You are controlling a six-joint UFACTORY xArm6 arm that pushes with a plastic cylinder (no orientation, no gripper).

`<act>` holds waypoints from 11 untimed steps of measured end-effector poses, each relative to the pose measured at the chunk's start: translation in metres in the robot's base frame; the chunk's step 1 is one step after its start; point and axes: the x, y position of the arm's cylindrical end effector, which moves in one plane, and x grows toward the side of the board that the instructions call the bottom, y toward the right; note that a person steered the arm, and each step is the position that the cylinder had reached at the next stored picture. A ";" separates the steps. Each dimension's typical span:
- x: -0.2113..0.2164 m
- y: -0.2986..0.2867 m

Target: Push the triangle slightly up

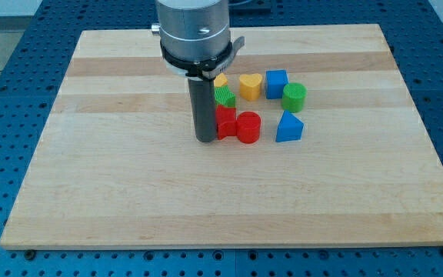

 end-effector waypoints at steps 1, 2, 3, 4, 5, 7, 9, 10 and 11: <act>0.004 0.000; 0.035 -0.001; 0.073 0.008; 0.079 0.061; 0.074 0.093; 0.024 0.122; 0.014 0.122; 0.022 0.126; 0.027 0.195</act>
